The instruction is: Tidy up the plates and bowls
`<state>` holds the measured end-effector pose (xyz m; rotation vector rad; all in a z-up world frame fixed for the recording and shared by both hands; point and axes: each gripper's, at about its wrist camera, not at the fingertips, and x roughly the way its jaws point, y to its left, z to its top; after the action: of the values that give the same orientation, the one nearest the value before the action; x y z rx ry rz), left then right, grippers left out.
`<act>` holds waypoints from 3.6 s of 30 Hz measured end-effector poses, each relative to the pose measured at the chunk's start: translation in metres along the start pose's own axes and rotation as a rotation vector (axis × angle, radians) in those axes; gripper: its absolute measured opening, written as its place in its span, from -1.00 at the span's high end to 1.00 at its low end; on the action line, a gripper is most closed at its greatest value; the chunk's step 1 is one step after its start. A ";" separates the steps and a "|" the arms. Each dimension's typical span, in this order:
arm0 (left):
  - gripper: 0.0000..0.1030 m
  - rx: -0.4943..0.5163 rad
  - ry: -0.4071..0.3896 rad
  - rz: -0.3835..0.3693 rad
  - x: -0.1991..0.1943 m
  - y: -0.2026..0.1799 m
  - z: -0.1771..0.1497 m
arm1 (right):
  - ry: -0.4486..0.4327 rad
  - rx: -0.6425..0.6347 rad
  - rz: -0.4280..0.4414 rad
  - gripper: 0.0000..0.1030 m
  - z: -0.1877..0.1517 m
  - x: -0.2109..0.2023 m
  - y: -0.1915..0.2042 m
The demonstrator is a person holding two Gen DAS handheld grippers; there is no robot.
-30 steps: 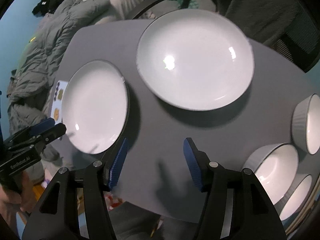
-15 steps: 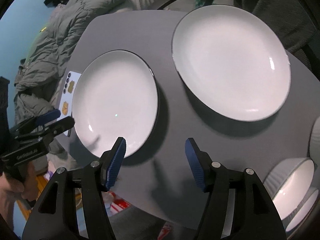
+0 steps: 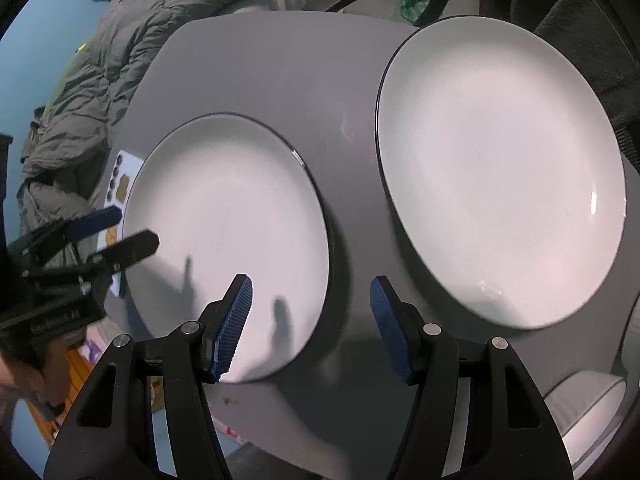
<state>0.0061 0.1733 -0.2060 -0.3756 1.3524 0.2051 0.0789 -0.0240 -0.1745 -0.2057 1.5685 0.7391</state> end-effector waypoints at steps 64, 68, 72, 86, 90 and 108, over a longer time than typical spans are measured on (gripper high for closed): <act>0.29 0.129 0.184 -0.209 0.026 -0.111 -0.072 | -0.015 0.281 -0.027 0.65 -0.124 -0.014 -0.094; 0.28 0.148 0.151 -0.212 0.025 -0.109 -0.073 | -0.035 0.288 -0.034 0.64 -0.130 -0.013 -0.093; 0.27 0.199 0.145 -0.182 0.030 -0.118 -0.073 | -0.069 0.291 -0.048 0.58 -0.140 -0.019 -0.101; 0.00 0.216 0.177 -0.145 0.038 -0.139 -0.070 | -0.090 0.326 -0.016 0.57 -0.157 -0.025 -0.120; 0.34 0.153 0.199 -0.157 0.041 -0.138 -0.065 | -0.054 0.307 -0.019 0.57 -0.153 -0.025 -0.120; 0.60 0.025 0.222 -0.185 0.038 -0.120 -0.058 | -0.058 0.289 0.021 0.69 -0.148 -0.034 -0.124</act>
<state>0.0044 0.0376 -0.2355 -0.5112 1.5271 -0.0086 0.0296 -0.2132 -0.1890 0.0452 1.6030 0.5219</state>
